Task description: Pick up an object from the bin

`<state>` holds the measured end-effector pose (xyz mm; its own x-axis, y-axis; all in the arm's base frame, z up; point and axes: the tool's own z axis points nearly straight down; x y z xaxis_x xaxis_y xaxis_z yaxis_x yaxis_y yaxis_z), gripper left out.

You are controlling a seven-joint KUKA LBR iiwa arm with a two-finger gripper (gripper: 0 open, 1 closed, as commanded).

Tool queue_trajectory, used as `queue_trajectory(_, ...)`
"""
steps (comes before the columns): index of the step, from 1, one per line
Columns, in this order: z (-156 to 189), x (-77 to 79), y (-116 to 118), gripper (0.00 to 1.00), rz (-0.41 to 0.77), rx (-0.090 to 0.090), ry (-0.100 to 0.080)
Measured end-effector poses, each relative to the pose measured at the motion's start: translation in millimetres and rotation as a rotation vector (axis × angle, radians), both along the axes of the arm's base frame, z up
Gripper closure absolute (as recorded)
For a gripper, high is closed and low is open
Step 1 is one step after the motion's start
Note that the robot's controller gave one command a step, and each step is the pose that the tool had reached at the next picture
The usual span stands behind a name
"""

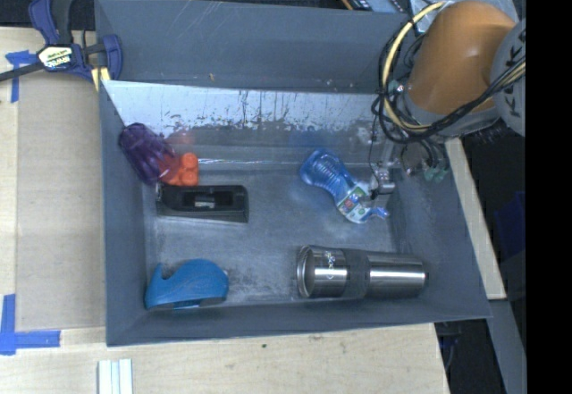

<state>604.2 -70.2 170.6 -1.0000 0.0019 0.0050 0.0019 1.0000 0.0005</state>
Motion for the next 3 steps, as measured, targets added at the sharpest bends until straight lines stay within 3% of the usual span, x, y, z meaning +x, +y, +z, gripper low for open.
queue_trajectory(1,5,1.8,0,0.0,0.002,-0.001,-0.009)
queue_trajectory(2,-92,-26.3,-5,0.0,0.06,0.001,0.006)
queue_trajectory(3,-69,-8.9,-11,1.0,-0.057,-0.002,-0.017)
